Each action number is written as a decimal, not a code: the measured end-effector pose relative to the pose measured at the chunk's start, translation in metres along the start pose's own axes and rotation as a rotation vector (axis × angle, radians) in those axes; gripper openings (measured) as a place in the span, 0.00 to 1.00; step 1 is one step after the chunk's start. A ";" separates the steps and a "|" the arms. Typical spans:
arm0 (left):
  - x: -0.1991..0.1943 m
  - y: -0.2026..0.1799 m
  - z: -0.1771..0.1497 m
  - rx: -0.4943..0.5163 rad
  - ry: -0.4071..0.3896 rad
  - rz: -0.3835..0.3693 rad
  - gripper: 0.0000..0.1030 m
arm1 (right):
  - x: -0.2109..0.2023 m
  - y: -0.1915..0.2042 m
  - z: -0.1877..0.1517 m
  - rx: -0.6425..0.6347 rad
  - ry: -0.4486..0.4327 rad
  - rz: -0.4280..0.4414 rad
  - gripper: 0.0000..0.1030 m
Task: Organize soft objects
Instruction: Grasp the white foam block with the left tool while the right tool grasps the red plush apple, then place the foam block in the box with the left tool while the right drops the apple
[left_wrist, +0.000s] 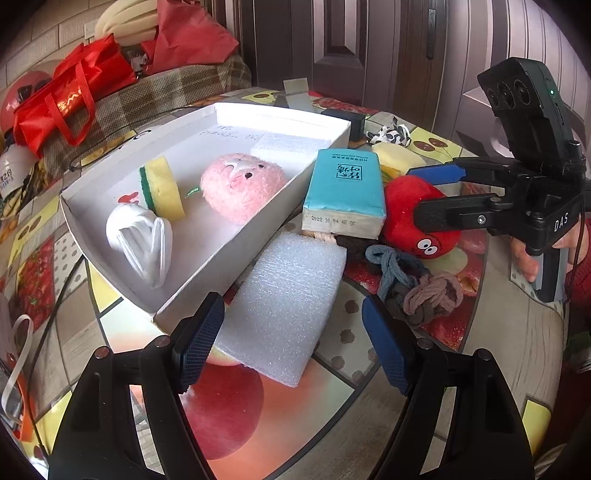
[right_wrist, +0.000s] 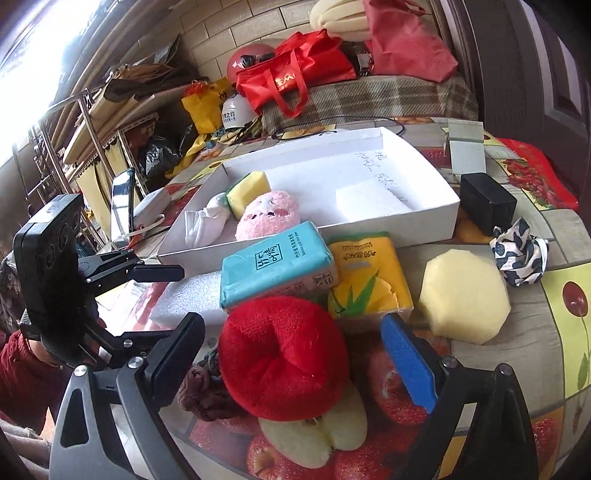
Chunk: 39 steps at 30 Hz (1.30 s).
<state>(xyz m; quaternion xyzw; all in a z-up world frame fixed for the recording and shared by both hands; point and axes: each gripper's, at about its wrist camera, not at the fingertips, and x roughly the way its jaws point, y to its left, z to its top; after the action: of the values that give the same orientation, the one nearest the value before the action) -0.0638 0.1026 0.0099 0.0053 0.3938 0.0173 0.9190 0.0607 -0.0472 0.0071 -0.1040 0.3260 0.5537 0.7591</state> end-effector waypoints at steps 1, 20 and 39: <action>0.002 -0.001 0.000 0.002 0.007 0.007 0.75 | 0.001 -0.001 0.000 0.005 0.004 0.003 0.88; 0.019 -0.015 0.005 -0.020 0.076 -0.009 0.70 | 0.008 0.004 -0.004 -0.012 0.082 -0.027 0.62; -0.085 0.001 -0.023 -0.128 -0.489 0.244 0.58 | -0.092 -0.029 -0.020 0.222 -0.453 -0.242 0.60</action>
<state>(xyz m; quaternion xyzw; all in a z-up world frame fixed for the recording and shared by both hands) -0.1389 0.1002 0.0560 -0.0016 0.1546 0.1508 0.9764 0.0633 -0.1392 0.0418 0.0680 0.1919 0.4291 0.8800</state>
